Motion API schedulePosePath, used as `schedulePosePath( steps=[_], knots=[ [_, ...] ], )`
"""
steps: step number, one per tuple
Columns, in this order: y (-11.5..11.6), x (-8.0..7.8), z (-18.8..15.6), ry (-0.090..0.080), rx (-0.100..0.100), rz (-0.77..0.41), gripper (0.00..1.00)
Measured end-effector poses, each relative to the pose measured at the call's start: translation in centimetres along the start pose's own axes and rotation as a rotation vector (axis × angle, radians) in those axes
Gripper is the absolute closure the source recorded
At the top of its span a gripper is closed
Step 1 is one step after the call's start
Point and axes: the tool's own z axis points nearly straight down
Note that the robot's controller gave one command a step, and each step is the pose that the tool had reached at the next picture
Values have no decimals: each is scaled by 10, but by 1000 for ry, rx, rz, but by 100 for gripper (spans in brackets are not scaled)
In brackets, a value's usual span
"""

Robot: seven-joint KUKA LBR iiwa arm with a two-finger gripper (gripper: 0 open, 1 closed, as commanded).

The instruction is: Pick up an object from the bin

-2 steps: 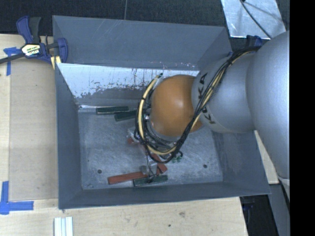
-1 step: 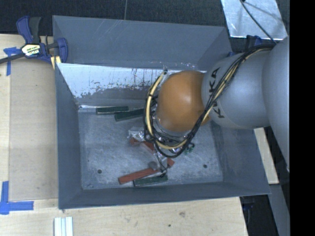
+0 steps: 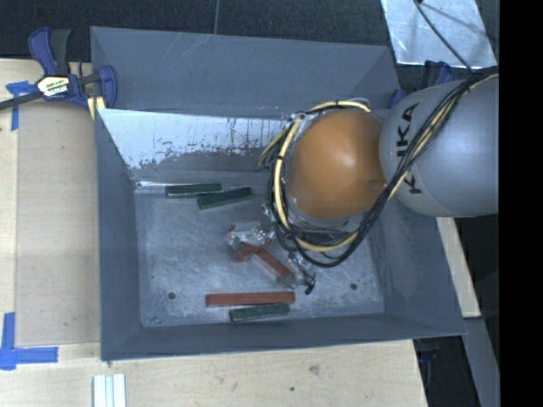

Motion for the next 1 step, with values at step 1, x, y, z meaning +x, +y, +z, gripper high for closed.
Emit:
schedulePosePath(
  steps=[1],
  knots=[
    [-48,-64,40,1,-2,12,0]
  ],
)
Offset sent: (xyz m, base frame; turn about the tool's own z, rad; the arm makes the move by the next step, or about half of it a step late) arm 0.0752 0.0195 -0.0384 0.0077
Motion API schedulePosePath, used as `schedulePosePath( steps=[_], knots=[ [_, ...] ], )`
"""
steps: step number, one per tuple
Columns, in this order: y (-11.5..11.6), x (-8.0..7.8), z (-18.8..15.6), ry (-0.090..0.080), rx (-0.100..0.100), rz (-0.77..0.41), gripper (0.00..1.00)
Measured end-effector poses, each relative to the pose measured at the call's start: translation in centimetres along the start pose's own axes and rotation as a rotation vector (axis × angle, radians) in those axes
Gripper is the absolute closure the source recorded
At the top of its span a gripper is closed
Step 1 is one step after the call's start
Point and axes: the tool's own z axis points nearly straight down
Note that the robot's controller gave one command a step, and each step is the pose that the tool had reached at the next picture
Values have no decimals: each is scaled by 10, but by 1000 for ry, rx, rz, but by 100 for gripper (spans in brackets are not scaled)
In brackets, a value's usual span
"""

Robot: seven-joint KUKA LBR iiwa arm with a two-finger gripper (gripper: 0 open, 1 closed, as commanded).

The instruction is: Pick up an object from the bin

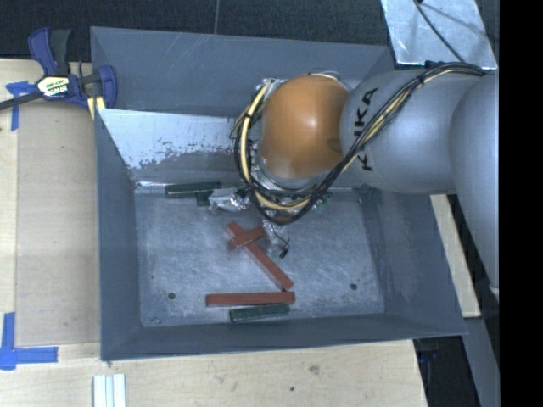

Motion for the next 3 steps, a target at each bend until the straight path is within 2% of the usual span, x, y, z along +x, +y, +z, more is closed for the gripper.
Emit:
schedulePosePath(
  steps=[1,2,3],
  knots=[
    [1,1,-2,1,-2,2,100],
    [0,12,-10,6,-4,-40,100],
    [13,2,-154,0,0,-28,100]
  ],
)
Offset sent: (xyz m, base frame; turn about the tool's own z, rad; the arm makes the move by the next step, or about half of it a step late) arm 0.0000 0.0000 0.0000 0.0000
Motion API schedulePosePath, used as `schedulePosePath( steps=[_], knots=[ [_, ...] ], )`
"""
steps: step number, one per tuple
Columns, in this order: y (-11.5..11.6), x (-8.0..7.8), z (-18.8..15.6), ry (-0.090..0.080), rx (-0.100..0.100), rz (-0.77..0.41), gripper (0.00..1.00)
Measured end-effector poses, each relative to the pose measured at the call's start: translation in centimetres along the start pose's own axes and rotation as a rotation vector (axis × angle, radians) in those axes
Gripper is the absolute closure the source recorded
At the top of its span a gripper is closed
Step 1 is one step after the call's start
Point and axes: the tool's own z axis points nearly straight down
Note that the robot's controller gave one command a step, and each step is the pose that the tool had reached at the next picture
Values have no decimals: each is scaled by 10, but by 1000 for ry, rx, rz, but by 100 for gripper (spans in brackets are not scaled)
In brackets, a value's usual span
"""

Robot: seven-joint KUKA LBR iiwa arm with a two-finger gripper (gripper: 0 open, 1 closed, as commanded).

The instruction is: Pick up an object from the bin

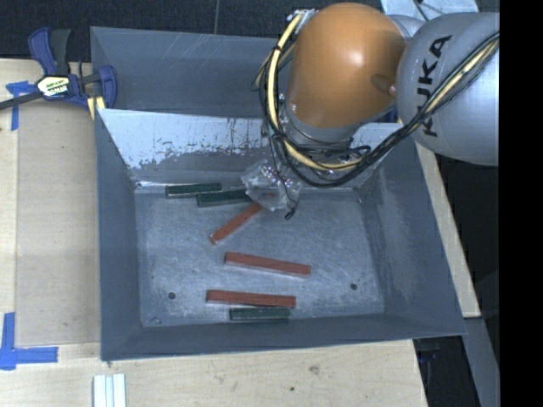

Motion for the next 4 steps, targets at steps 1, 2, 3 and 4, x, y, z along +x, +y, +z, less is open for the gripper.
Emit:
schedulePosePath(
  steps=[1,2,3,4],
  knots=[
    [29,7,72,3,-1,395,100],
    [28,7,72,3,-1,395,0],
    [-21,-4,154,0,-1,131,0],
    [-22,-5,151,-3,2,134,100]
  ],
)
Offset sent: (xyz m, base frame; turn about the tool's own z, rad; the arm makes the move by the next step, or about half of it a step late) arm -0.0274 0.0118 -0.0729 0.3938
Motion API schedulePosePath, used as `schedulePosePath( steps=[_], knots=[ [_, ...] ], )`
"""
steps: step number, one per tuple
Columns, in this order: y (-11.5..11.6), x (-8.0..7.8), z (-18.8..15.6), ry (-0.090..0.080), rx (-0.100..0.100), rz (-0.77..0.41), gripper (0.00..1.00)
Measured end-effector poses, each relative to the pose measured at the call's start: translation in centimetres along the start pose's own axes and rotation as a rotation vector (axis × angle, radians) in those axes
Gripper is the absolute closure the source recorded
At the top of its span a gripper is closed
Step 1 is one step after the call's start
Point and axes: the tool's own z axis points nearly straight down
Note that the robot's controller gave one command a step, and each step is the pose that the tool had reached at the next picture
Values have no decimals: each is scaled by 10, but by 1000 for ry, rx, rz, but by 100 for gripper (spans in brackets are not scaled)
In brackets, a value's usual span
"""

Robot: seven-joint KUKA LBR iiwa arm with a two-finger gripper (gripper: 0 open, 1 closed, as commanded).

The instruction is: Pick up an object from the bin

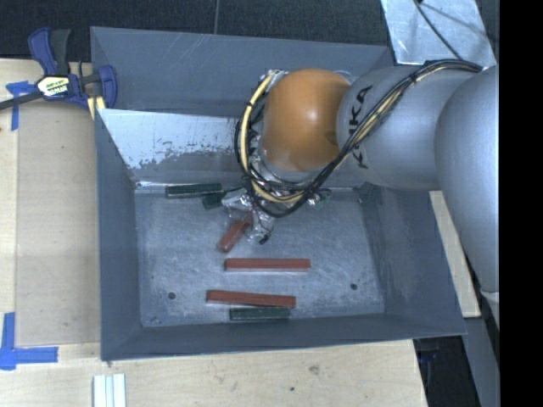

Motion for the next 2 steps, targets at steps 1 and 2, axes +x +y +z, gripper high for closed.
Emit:
schedulePosePath(
  steps=[1,2],
  knots=[
    [42,21,-115,0,0,-282,100],
    [42,17,-156,1,0,-333,100]
  ],
)
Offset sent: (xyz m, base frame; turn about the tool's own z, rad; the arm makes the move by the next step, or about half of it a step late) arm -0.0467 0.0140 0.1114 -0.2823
